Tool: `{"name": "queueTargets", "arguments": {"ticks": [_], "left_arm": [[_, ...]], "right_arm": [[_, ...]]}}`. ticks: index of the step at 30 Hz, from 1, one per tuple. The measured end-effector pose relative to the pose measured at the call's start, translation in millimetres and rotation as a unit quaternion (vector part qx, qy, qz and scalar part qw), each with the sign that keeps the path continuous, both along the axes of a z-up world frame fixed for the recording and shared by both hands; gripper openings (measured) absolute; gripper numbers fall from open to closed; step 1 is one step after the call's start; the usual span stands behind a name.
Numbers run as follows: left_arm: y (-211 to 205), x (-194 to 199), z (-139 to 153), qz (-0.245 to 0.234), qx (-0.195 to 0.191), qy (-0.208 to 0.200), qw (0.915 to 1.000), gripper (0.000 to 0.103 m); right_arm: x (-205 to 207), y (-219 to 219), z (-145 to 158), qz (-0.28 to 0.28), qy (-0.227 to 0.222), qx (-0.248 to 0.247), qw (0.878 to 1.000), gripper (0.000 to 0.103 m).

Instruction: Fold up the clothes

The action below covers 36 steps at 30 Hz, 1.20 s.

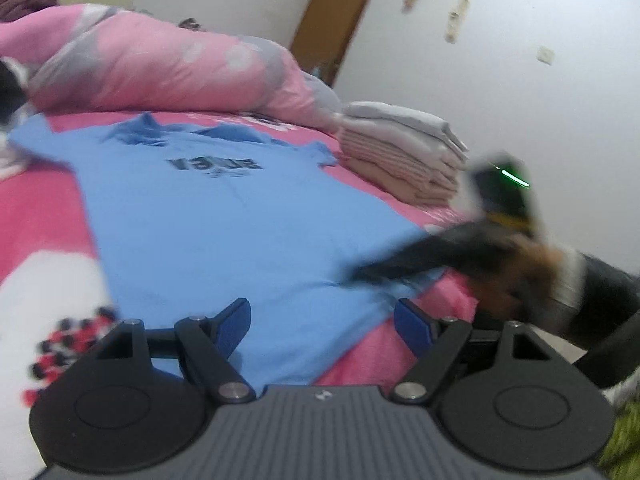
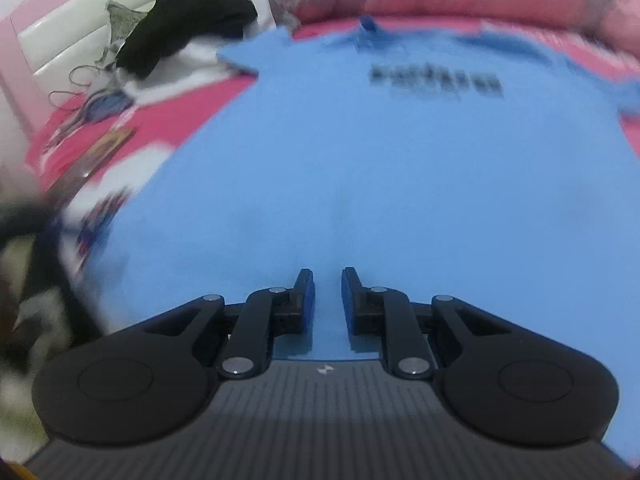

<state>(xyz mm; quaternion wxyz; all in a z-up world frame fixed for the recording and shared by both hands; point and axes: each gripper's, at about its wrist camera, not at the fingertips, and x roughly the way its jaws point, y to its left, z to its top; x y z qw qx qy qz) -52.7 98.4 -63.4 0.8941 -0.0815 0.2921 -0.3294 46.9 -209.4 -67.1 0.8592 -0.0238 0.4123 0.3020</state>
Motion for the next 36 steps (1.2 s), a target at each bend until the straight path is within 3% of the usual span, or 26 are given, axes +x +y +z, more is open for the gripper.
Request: {"name": "queueTargets", "arguments": {"ticks": [1,3,6,9,17,19,23,30,36], "left_arm": [[5.3,1.3,-3.1,0.006,0.002,0.008,0.9999,0.08],[12.5,3.8,-12.0,0.018,0.012,0.033,0.9992,0.079],[20.6,0.4,-20.1,0.027,0.013,0.047,0.9984,0.079],[22.0,-11.2,-19.5,0.038,0.017,0.043,0.9982,0.079],[33.6,-40.0,-15.7,0.081,0.014,0.04,0.9959,0.079],[41.0,-42.8,-15.7,0.094,0.004,0.038,0.9948,0.079],[54.3,-44.3,-8.2,0.123,-0.02,0.023,0.992,0.079],[55.0,-44.2,6.0,0.127,-0.027,-0.002,0.9916,0.081],[58.5,-41.2,6.6,0.127,-0.046,-0.009,0.9908,0.086]], "right_arm": [[-20.9,-14.1,4.2,-0.004,-0.004,0.008,1.0,0.015],[-42.3,-32.6,9.6,-0.008,0.035,0.001,0.999,0.016],[-49.1,-41.9,26.5,-0.032,0.051,0.002,0.998,0.018],[-33.1,-18.4,44.9,-0.021,0.009,0.034,0.999,0.02],[-21.3,58.2,2.4,0.02,-0.029,-0.006,0.999,0.024],[-51.8,49.5,0.5,0.033,-0.065,-0.012,0.997,0.026],[-86.4,21.2,9.8,0.021,-0.049,0.008,0.999,0.045],[-105.2,-9.9,19.9,-0.082,-0.039,0.101,0.991,0.048],[-107.4,-2.2,28.6,-0.118,-0.049,0.142,0.981,0.057]]}}
